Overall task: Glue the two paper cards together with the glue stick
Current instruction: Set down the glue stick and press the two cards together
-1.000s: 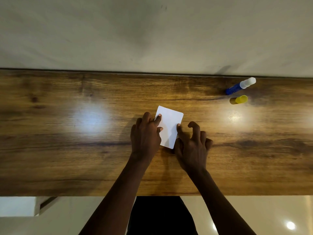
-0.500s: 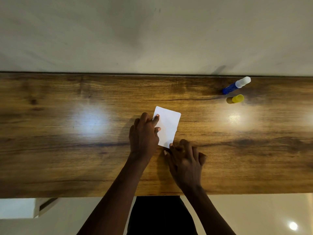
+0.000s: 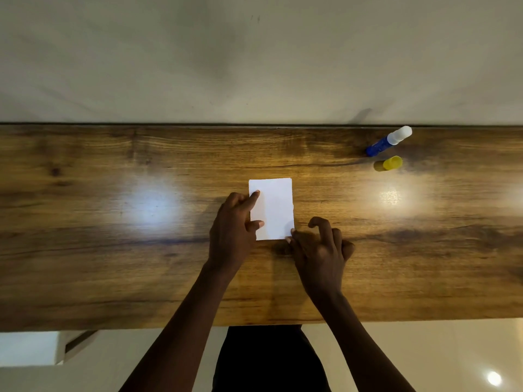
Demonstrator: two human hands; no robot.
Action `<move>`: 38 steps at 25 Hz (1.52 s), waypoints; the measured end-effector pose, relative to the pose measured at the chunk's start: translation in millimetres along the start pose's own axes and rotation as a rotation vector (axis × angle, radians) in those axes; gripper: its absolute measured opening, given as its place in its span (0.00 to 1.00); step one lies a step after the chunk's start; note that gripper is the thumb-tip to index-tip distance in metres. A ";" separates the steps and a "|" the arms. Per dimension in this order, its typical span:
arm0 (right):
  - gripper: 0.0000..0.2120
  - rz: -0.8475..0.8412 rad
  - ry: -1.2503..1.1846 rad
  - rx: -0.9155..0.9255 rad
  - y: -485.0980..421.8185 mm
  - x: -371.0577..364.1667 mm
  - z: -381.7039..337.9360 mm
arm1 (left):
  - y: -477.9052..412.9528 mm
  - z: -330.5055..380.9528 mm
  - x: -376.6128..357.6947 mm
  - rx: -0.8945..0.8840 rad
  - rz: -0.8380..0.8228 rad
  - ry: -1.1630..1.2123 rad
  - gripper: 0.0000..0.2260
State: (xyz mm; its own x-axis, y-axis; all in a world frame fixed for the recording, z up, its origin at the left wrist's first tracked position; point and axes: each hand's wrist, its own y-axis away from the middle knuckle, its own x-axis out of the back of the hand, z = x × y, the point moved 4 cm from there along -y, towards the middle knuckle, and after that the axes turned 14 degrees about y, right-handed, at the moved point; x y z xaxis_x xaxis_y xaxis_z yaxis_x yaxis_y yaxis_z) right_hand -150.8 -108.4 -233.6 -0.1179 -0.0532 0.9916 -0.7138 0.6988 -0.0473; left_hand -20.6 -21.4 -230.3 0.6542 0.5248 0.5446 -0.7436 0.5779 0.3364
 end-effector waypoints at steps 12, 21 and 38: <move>0.08 0.030 0.077 0.036 -24.0 -0.4 19.3 | 1.7 11.9 -10.5 -0.116 0.027 -0.177 0.21; 0.15 -0.041 0.045 0.078 -25.9 -4.1 20.3 | -10.9 16.4 -13.1 -0.154 0.038 -0.284 0.21; 0.15 -0.147 -0.106 0.098 -37.7 -5.3 24.5 | -20.4 18.3 -13.9 -0.167 0.050 -0.288 0.22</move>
State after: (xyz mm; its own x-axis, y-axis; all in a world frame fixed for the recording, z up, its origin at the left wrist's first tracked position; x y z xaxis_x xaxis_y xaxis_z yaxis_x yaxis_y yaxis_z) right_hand -140.2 -151.9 -240.0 -0.0760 -0.2282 0.9706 -0.7919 0.6054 0.0803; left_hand -17.1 -51.9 -230.6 0.5334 0.3709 0.7602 -0.7255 0.6626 0.1858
